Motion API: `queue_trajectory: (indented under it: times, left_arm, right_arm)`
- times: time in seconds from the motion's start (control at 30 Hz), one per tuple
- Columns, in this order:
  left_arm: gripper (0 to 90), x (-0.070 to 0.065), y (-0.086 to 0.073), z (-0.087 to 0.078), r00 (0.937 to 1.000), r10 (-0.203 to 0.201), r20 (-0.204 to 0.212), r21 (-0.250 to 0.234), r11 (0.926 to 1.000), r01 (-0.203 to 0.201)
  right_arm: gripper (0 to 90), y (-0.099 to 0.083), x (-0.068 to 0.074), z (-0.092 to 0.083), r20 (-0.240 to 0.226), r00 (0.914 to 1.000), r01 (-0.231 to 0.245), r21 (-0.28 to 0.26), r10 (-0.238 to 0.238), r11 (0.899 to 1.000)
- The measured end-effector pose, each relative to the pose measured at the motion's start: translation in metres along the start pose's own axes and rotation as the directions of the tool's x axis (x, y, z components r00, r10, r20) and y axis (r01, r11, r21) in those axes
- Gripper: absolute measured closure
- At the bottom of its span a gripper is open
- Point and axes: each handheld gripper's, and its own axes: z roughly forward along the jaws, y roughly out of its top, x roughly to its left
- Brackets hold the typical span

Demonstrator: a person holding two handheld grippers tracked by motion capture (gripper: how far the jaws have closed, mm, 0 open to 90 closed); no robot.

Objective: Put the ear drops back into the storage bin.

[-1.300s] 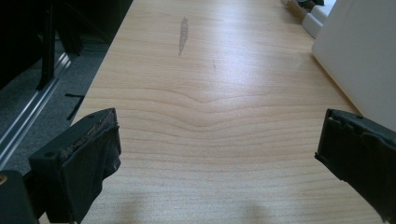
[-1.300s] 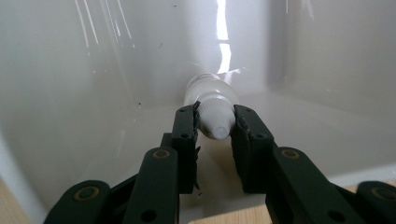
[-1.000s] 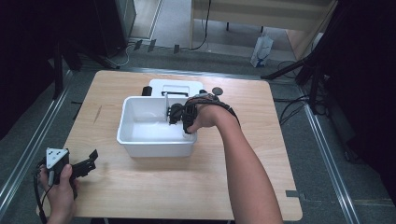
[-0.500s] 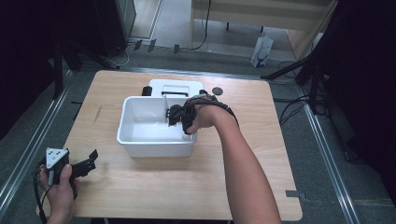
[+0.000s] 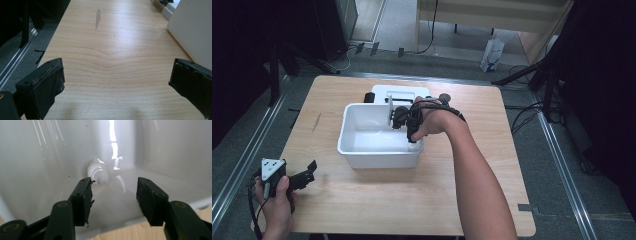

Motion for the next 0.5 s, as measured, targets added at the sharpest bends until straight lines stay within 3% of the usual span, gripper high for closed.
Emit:
queue_trajectory:
  times: [0.4, 0.5]
  left_arm:
    - [0.3, 0.0, 0.0, 0.0, 1.0, 0.003, -0.003, 0.004, 1.0, -0.003]
    - [0.3, 0.0, 0.0, 0.0, 1.0, 0.003, -0.003, 0.004, 1.0, -0.003]
  right_arm:
    - [0.2, -0.005, -0.001, -0.037, 0.025, 0.9965, -0.078, -0.067, 0.079, 0.995]
    - [0.0, -0.009, 0.0, -0.043, 0.031, 0.996, -0.081, -0.068, 0.083, 0.994]
